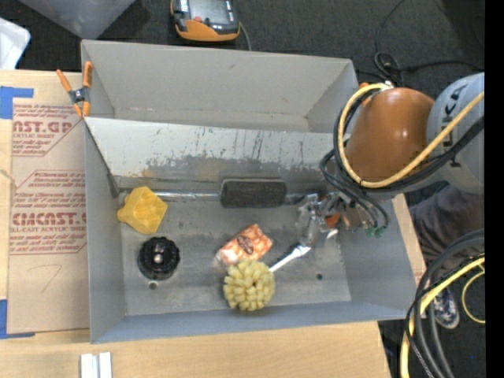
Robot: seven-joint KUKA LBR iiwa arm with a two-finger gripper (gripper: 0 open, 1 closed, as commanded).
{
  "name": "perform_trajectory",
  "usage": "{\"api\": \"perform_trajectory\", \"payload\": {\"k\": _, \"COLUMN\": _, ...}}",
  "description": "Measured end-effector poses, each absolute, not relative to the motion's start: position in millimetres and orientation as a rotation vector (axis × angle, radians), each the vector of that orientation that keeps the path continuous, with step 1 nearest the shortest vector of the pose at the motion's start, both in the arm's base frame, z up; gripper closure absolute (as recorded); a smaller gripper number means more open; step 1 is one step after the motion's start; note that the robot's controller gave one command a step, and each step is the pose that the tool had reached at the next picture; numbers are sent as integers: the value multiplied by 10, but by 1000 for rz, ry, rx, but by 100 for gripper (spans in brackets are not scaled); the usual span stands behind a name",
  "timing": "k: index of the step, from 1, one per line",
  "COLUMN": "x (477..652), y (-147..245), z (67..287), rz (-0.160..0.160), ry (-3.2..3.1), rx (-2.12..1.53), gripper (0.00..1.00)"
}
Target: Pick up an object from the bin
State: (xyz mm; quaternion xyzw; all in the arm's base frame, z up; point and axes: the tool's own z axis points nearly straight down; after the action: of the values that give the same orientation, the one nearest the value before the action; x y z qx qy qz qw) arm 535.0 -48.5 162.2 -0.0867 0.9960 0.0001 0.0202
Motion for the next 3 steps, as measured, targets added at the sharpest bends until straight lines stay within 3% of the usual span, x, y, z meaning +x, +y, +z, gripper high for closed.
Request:
{"api": "perform_trajectory", "payload": {"k": 1, "x": 5243, "y": 35, "z": 722, "rz": 14, "ry": 3124, "rx": -305, "gripper": 100}}
{"api": "perform_trajectory", "payload": {"k": 2, "x": 5238, "y": -539, "z": 1198, "rz": -4, "ry": 3065, "rx": -455, "gripper": 100}}
{"api": "perform_trajectory", "payload": {"k": 3, "x": 5238, "y": -539, "z": 1198, "rz": -4, "ry": 3065, "rx": -455, "gripper": 100}}
